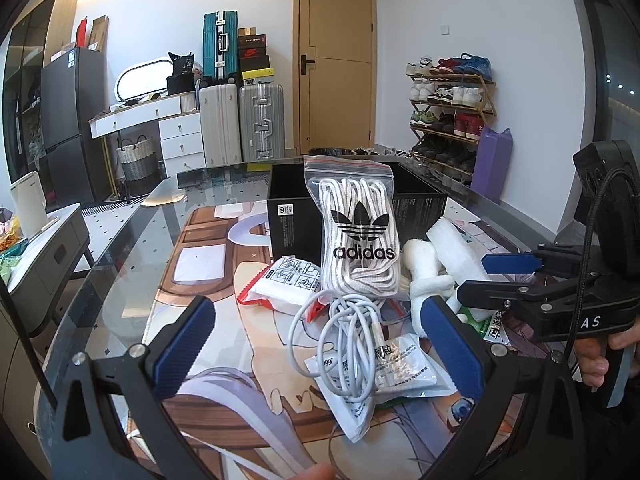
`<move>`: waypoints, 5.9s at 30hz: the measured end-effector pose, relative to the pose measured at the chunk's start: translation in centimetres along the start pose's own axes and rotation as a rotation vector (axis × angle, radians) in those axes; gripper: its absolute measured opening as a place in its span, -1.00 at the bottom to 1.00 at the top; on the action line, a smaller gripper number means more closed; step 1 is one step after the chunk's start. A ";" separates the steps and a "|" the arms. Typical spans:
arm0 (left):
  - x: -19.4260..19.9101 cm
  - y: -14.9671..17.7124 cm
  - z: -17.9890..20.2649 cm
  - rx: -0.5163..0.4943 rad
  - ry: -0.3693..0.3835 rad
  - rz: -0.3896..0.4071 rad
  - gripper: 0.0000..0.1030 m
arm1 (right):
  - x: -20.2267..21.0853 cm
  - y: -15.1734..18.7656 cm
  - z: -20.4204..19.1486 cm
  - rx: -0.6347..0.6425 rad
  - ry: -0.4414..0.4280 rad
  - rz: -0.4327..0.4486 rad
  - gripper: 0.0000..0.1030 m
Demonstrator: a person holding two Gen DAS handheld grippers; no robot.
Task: Organize soft objects
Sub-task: 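Grasp the white foam piece with the right gripper while the left tool approaches, then grasp the clear Adidas lace bag with the left gripper while the right holds foam, then lower the lace bag and foam into the black box and open both grippers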
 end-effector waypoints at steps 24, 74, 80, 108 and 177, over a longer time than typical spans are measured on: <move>-0.6 -0.5 0.2 0.018 0.003 -0.048 1.00 | 1.3 -0.3 -0.4 -0.006 -0.045 0.047 -0.32; -7.0 -3.2 3.6 -0.039 0.032 -0.268 -0.10 | 3.7 -0.7 0.8 -0.028 -0.044 0.105 -0.32; -5.9 -3.5 3.2 -0.030 0.051 -0.240 -0.14 | 3.8 -0.8 0.9 -0.026 -0.044 0.110 -0.32; -2.8 -7.4 1.3 0.008 0.047 -0.131 -0.14 | 6.5 -4.9 -0.2 0.011 -0.044 0.190 -0.32; -10.5 -9.7 -0.6 0.079 0.020 -0.182 -0.07 | -0.6 -12.6 0.8 0.068 0.019 0.185 -0.25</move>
Point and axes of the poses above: each gripper's, at about its wrist camera, not at the fingertips, and x roughly against the way its jaws point, z to its right, y to its underside, the point moved 9 cm from there along -x, roughly the way its jaws point, and after that the axes turned 2 degrees about -x, right-handed, at the moved point
